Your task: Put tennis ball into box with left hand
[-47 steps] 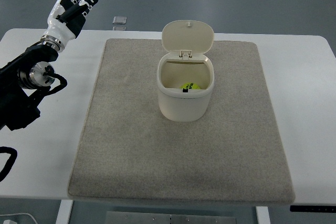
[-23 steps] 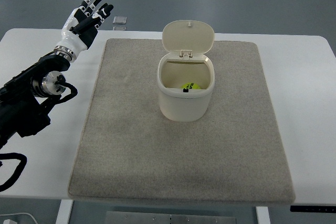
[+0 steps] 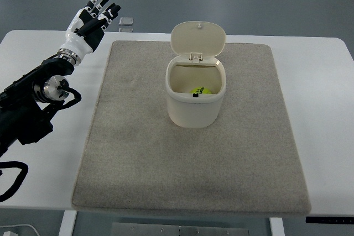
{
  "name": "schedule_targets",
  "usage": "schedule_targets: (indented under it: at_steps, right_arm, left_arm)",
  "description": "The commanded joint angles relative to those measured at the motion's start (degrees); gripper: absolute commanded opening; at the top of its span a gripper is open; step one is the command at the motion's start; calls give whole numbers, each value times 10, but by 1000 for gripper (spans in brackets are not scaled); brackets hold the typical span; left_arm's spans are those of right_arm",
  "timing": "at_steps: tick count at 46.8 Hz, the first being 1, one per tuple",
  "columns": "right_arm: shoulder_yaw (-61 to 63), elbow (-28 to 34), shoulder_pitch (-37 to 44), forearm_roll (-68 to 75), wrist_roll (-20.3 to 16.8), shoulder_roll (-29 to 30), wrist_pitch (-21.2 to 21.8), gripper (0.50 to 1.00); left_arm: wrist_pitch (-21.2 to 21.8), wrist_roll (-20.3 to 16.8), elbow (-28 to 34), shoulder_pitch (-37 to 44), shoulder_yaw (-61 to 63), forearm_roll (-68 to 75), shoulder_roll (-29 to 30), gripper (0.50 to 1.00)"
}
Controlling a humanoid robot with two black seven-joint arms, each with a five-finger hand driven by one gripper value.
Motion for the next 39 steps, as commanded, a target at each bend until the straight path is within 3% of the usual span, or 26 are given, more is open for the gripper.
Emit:
schedule_targets:
  at_steps: [1, 39]
  right_arm:
    - [0, 0, 0, 0, 0, 0, 0, 938]
    - [1, -3, 9, -1, 0, 0, 4, 938]
  left_arm:
    - [0, 0, 0, 1, 0, -1, 0, 986]
    - [5, 1, 0, 1, 0, -1, -1, 986]
